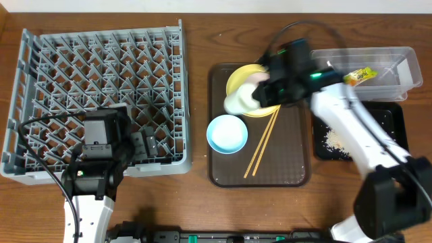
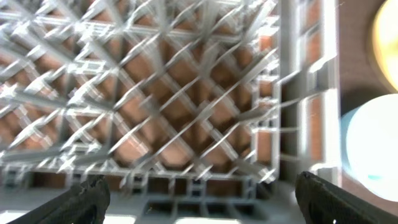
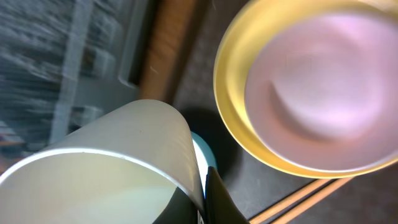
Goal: Sort waste into correct bins and load items into the dishwasher rack
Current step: 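Grasp the white cup from the blue bowl with the right gripper and lift, then hand the white cup from the right gripper to the left gripper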
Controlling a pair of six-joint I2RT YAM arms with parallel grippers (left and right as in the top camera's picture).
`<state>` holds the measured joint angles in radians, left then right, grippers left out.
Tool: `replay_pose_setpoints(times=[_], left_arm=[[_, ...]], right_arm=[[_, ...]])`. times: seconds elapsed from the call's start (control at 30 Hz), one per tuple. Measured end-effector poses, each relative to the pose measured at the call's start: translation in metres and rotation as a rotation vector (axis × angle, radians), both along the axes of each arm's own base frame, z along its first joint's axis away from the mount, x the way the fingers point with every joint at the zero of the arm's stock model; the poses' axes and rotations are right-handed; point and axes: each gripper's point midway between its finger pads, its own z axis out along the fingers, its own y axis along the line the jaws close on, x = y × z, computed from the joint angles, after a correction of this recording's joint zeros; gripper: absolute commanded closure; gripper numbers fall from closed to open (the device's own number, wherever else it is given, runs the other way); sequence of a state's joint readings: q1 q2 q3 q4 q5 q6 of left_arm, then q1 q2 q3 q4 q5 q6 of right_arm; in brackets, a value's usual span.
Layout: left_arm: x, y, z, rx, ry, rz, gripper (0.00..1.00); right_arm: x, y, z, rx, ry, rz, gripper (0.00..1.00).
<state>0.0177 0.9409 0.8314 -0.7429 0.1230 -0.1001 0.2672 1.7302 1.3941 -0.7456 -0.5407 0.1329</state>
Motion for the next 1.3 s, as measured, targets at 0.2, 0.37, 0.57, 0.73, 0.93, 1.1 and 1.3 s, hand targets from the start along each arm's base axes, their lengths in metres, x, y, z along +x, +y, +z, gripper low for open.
replay_pose_setpoints(times=[0.2,0.37,0.57,0.73,0.93,1.1,1.3], left_arm=[[0.024,-0.029,0.023,-0.172,-0.124,-0.063,0.04],[0.049,-0.072,0.048,-0.457,-0.194,-0.157,0.04],[0.066,-0.118,0.067,-0.840,-0.132,-0.274,0.04],[0.064,-0.142,0.077,-1.048,-0.030,-0.362,0.04],[0.048,-0.176,0.093,-1.158,0.054,-0.498,0.04],[0.036,-0.200,0.108,-1.191,0.069,-0.587,0.04],[0.029,-0.217,0.119,-1.220,0.079,-0.632,0.11]], right_arm=[[-0.009,-0.012,0.028,0.311,0.073,0.088,0.99],[-0.022,0.008,0.043,0.461,0.087,0.197,0.99],[-0.035,0.039,0.058,0.531,0.047,0.320,0.99],[-0.038,0.051,0.069,0.578,0.010,0.374,0.99],[-0.039,0.056,0.077,0.617,-0.004,0.400,0.99],[-0.046,0.062,0.083,0.653,0.007,0.433,0.99],[-0.052,0.064,0.092,0.704,0.019,0.461,0.99]])
